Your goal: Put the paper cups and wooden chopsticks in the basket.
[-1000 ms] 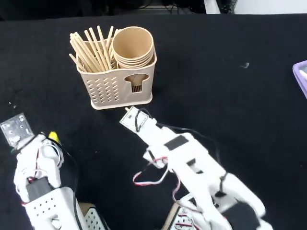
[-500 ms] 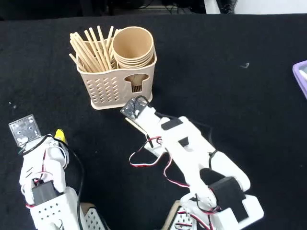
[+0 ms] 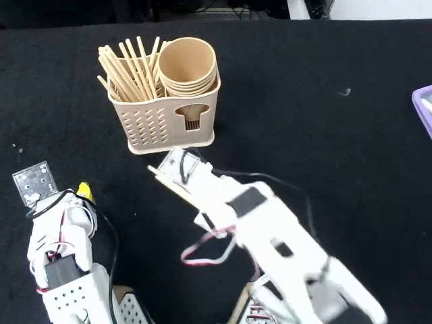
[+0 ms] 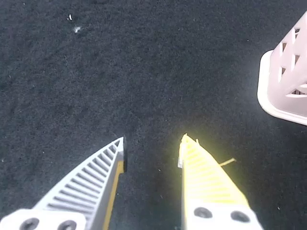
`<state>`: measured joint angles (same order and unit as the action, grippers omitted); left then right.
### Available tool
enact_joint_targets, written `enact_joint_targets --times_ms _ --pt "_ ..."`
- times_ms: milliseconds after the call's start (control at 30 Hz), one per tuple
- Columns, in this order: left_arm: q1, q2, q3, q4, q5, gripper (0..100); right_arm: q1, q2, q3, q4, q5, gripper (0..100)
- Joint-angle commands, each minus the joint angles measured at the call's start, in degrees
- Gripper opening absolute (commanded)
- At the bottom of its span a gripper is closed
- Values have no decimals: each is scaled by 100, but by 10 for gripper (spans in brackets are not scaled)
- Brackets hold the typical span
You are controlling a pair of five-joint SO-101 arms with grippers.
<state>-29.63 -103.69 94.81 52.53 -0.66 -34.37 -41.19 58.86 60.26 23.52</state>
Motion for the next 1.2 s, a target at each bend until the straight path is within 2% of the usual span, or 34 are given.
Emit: enact_joint_targets --times_ms 0,100,200,467,667,800,1000,1167 --pt "110 -62 -57 9 -62 191 -185 -1640 -514 791 -211 10" --pt "110 -62 -57 9 -62 191 -185 -2554 -1209 985 -624 11" --pt "110 -62 -57 9 -62 191 -185 -2914 -1974 466 -1099 11" --pt "101 -62 -48 9 -62 191 -290 -1947 -2466 -3103 -2330 11" --pt "101 -62 -48 9 -62 191 -510 -418 -2466 -5495 -2312 11" --pt "101 -62 -48 9 -62 191 -492 602 -2475 -7007 -1916 11" --pt "101 -62 -48 9 -62 191 -466 1763 -2475 -8246 -1011 11" --pt "101 -62 -48 9 -62 191 -343 2369 -2475 -8923 -826 11"
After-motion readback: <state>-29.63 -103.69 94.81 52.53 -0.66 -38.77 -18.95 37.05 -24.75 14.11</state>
